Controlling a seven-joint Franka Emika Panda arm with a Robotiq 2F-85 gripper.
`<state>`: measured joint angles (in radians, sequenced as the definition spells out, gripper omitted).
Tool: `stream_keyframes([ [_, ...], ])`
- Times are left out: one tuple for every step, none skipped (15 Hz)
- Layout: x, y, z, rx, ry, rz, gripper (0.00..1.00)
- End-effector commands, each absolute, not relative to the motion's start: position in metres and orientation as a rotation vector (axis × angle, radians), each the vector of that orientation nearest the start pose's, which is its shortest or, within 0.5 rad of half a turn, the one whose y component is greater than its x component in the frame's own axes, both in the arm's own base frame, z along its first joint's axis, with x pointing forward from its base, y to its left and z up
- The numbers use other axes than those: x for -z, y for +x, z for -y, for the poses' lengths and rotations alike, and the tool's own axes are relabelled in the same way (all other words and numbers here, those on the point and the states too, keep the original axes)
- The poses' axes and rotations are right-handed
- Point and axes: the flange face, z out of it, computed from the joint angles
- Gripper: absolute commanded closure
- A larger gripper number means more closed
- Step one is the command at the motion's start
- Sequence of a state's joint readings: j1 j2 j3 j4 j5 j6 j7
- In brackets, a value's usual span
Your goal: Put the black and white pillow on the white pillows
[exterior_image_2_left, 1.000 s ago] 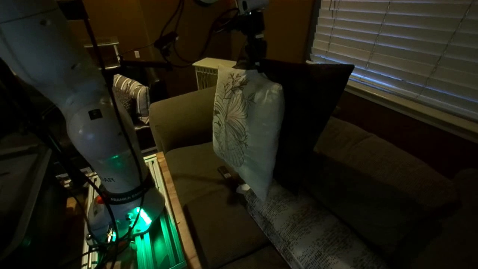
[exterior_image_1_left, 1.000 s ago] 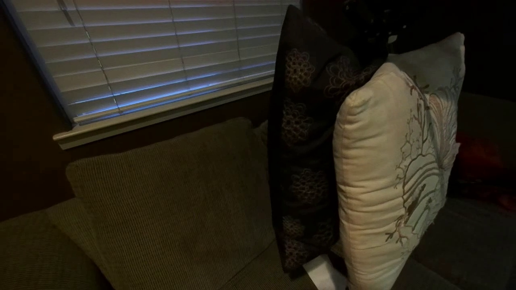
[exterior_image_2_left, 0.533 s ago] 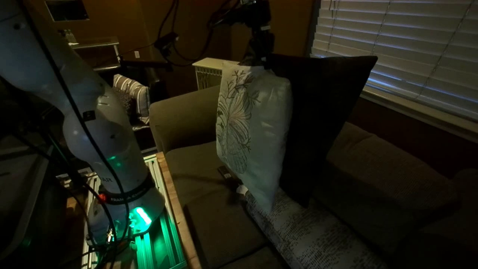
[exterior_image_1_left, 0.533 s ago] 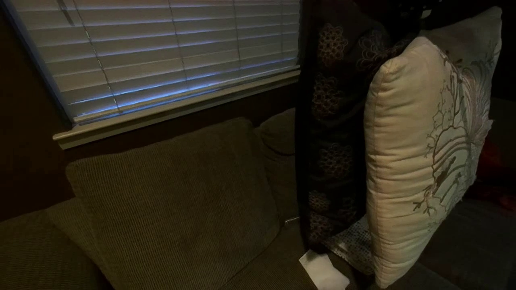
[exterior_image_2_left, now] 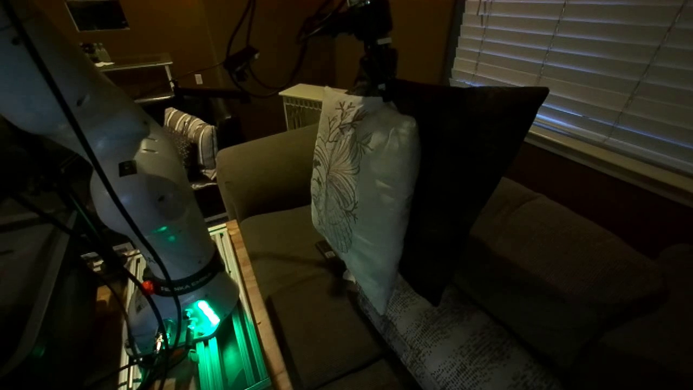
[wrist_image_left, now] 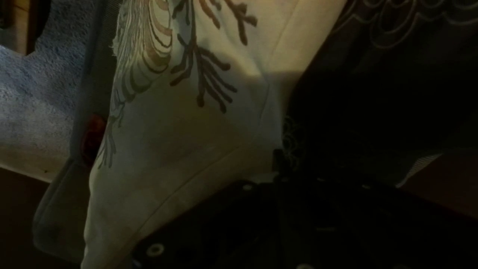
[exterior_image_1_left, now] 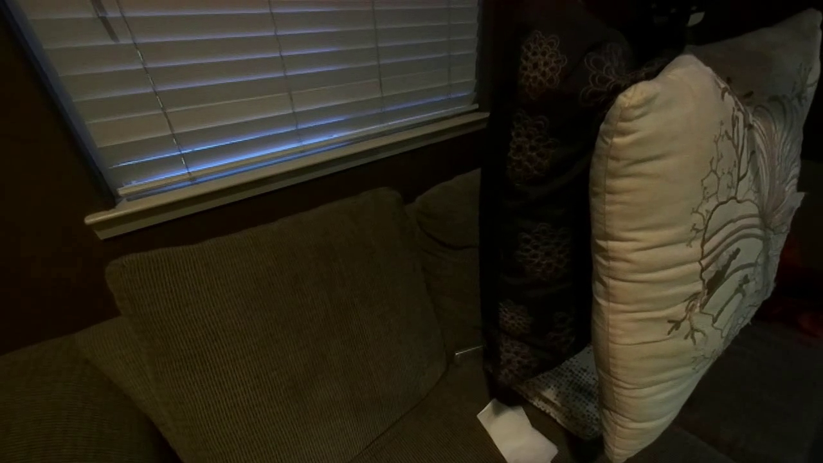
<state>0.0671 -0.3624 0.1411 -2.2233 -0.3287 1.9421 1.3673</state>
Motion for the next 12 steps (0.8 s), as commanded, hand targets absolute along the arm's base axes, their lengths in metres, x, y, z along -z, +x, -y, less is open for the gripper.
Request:
stream_keyframes([
  [-0.531, 0.448, -0.078, 0.512, -2.853, -1.667, 0.99],
  [-0.527, 0.449, -0.076, 0.487, -2.862, -1.666, 0.99],
  [-0.52, 0.45, -0.071, 0.479, -2.87, -1.663, 0.99],
  [-0.515, 0.45, -0.07, 0.466, -2.879, -1.672, 0.99],
  [-0.509, 0.451, -0.065, 0.453, -2.89, -1.675, 0.99],
  [-0.504, 0.452, -0.061, 0.438, -2.892, -1.684, 0.99],
  [-0.501, 0.453, -0.056, 0.429, -2.888, -1.702, 0.99],
  [-0.501, 0.454, -0.052, 0.428, -2.886, -1.715, 0.99],
  [-0.504, 0.454, -0.047, 0.433, -2.881, -1.729, 0.99],
  [-0.505, 0.455, -0.041, 0.441, -2.876, -1.74, 0.99],
  [-0.508, 0.455, -0.036, 0.448, -2.868, -1.75, 0.99],
  [-0.511, 0.456, -0.029, 0.464, -2.868, -1.751, 0.99],
])
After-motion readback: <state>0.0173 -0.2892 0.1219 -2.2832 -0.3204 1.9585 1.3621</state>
